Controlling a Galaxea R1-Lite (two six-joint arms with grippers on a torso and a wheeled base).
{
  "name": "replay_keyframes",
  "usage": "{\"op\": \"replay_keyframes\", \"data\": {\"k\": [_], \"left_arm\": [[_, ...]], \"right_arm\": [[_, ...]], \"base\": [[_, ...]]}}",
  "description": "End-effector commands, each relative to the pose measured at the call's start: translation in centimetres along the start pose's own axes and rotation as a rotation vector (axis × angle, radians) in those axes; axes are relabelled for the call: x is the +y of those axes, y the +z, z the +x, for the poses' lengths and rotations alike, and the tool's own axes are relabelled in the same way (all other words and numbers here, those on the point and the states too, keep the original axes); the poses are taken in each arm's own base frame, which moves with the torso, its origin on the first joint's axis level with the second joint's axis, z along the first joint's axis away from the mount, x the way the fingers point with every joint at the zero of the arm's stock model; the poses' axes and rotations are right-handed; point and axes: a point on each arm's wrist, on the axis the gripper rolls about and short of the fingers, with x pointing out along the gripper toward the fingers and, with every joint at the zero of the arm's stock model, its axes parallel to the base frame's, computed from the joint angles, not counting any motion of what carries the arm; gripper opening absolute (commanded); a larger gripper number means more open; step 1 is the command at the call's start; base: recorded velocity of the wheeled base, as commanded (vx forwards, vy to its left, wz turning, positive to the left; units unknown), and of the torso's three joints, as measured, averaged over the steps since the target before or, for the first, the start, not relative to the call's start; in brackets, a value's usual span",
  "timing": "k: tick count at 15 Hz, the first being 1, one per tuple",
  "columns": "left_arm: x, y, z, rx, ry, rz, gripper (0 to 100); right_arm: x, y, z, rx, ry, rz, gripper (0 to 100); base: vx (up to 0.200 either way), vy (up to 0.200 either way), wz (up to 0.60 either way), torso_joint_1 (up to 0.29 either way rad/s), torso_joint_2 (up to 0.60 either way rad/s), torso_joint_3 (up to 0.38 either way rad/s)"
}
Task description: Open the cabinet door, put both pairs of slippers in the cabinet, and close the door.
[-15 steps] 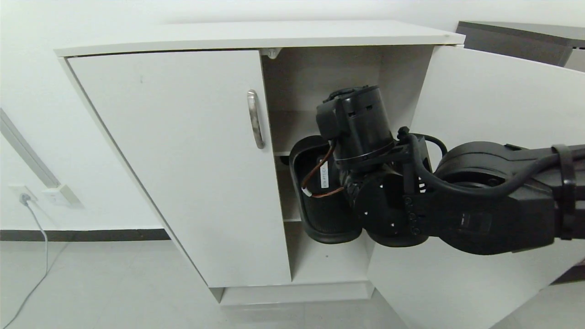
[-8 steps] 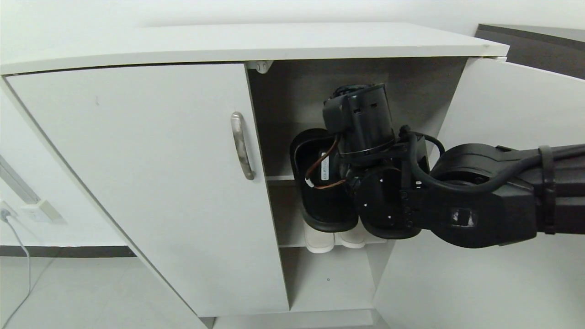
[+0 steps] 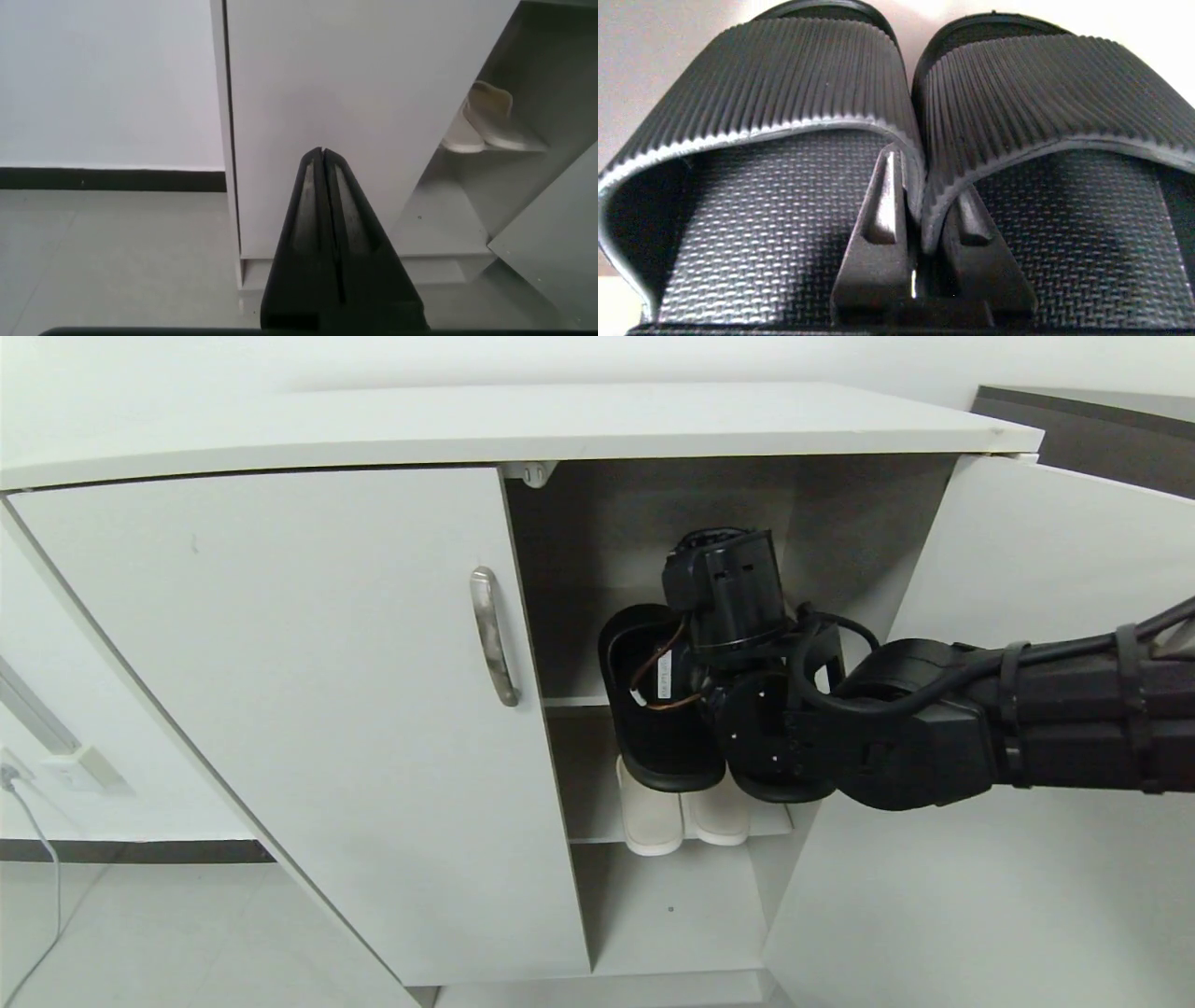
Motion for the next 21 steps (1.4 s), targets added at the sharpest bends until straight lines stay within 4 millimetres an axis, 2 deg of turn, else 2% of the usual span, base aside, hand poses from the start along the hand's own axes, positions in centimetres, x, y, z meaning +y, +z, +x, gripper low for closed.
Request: {"op": "replay_keyframes", "data": {"k": [1, 4, 10, 12, 15, 21], "left_arm": [[0.0, 0.0, 0.0, 0.001, 0.001, 0.0, 0], [0.0, 0.0, 0.0, 0.0, 0.0, 0.0, 0], [0.0, 0.0, 0.0, 0.001, 0.001, -0.002, 0], [0.0, 0.0, 0.0, 0.0, 0.0, -0.002, 0], [0.0, 0.0, 0.0, 0.001, -0.001, -0.002, 0], [0.0, 0.0, 0.0, 0.001, 0.001, -0.002, 0]], "right_arm": [[0.1, 0.1, 1.8, -0.007, -0.016, -0.016, 0], [0.1, 0.8, 3.8, -0.038, -0.041, -0.02, 0], [0.0, 2.8, 3.8, -0.057, -0.041, -0.002, 0], [-0.3, 3.2, 4.4, -0.049, -0.048, -0.005, 0], [-0.6, 3.1, 5.4, -0.043, -0.055, -0.006, 0], [-0.5, 2.7, 6.0, -0.036, -0.048, -0.008, 0]], "base": [[0.0, 0.0, 0.0, 0.0, 0.0, 0.0], [0.0, 0.0, 0.0, 0.0, 0.0, 0.0], [0.0, 0.0, 0.0, 0.0, 0.0, 0.0], [0.0, 0.0, 0.0, 0.0, 0.0, 0.0], [0.0, 0.0, 0.0, 0.0, 0.0, 0.0], [0.0, 0.0, 0.0, 0.0, 0.0, 0.0]]}}
